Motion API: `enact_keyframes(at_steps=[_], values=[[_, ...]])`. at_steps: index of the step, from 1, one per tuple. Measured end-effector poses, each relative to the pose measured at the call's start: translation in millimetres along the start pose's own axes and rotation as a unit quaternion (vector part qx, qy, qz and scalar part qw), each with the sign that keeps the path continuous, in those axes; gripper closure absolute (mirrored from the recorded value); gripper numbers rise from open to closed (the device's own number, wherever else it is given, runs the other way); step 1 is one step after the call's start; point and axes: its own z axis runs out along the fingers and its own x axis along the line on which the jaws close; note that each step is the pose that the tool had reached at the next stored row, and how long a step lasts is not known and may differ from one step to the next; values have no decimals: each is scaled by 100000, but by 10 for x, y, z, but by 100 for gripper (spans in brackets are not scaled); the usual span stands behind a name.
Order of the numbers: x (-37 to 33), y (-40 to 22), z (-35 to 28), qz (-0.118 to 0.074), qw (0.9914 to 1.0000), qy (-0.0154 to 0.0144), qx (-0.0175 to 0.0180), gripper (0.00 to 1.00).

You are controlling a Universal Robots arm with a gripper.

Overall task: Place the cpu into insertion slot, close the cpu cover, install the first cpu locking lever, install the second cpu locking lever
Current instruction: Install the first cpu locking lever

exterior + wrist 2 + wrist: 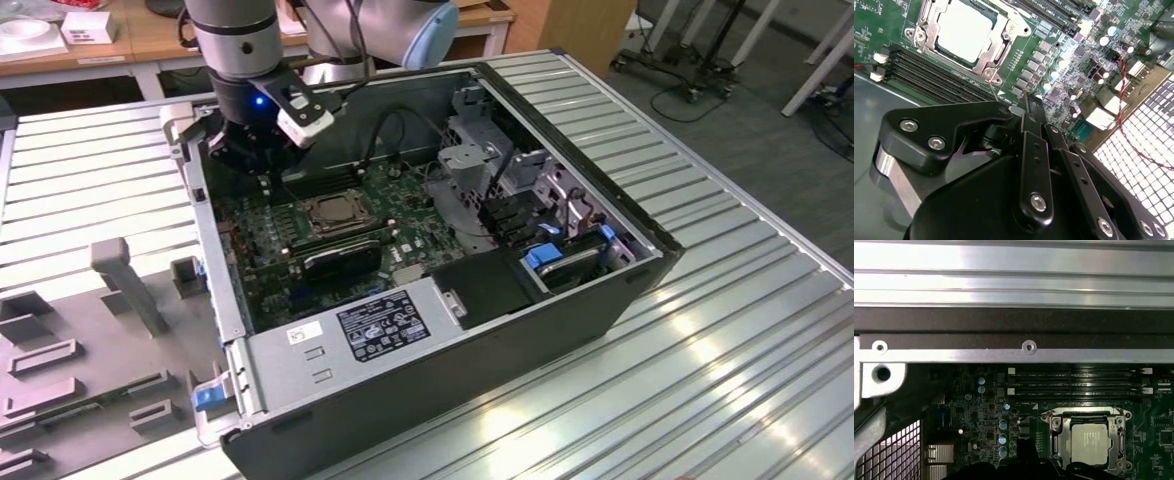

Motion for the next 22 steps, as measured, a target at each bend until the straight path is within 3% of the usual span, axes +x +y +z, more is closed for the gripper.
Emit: enact_keyframes(at_steps=[1, 3, 4, 6, 7, 10, 13, 18, 20, 21, 22], values=[[0, -3, -1, 1, 100000, 11, -122, 89], [0, -5, 0, 59, 99996, 13, -905, 89], [0, -7, 0, 97, 99988, 7, -1532, 89], [0, -16, -1, 177, 99945, 21, -3298, 89], [0, -21, -1, 207, 99923, 21, -3917, 89], [0, -36, 2, 215, 99918, 54, -4041, 89], [0, -59, 10, 244, 99898, 79, -4506, 89], [-5, -89, 18, 285, 99886, 569, -4728, 89], [-5, -90, 18, 293, 99886, 573, -4725, 89], [-5, -91, 17, 291, 99881, 582, -4838, 89], [-5, -91, 17, 299, 99864, 575, -5180, 89]])
